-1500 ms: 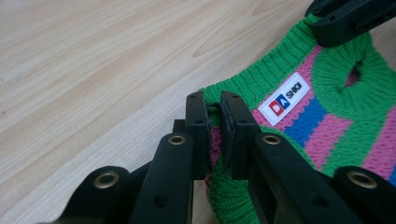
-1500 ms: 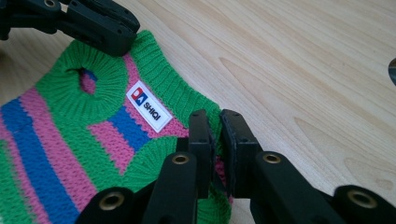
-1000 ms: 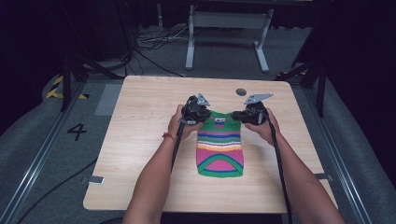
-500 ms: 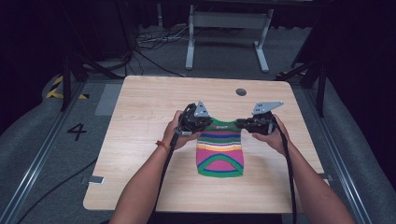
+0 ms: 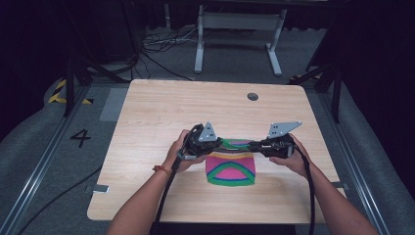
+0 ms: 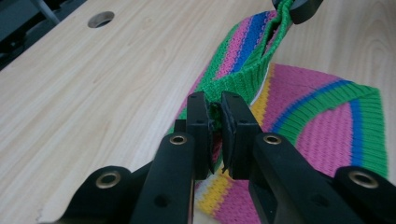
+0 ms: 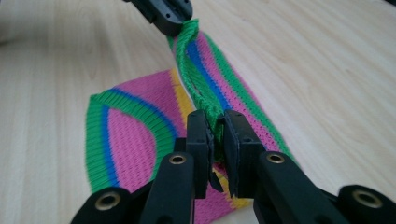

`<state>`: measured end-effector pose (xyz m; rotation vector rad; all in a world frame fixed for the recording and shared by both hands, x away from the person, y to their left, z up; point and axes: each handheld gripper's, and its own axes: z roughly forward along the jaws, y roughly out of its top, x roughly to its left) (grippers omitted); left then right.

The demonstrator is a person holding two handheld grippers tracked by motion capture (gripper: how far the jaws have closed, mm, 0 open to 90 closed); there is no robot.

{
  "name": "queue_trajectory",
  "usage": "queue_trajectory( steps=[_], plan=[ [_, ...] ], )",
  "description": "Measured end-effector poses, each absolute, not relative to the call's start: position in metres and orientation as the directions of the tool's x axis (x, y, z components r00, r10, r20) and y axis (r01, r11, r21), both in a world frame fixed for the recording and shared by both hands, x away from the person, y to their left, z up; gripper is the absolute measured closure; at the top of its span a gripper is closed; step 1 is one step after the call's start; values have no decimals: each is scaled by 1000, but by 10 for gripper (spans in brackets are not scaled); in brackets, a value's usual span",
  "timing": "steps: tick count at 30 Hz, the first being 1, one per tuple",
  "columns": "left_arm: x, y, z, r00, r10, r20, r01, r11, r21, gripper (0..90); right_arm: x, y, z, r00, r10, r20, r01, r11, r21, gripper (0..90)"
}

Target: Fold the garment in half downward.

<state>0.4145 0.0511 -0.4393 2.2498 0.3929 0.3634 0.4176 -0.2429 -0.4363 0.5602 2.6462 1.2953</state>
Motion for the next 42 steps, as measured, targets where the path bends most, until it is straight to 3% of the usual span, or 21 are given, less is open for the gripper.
queue_trajectory(
  steps=[13,20,29,33,36,42],
  plan=[
    [381,54,-461,935,316,160,119,-707,697,832,385,-239,-445,-948,318,13,223,635,740,811],
    [373,48,-472,944,285,165,105,-736,668,806,375,-229,-462,-950,311,-14,206,663,720,662],
    [369,50,-484,945,294,141,134,-743,656,710,382,-219,-485,-941,339,-5,244,686,685,618],
    [369,51,-486,944,295,145,132,-744,655,701,384,-218,-485,-937,348,-30,234,690,685,718],
    [369,51,-482,941,295,167,115,-742,660,811,384,-218,-483,-937,347,-41,225,687,691,841],
    [364,52,-471,939,288,189,84,-723,685,835,382,-224,-472,-941,335,-52,199,671,714,862]
  ],
)
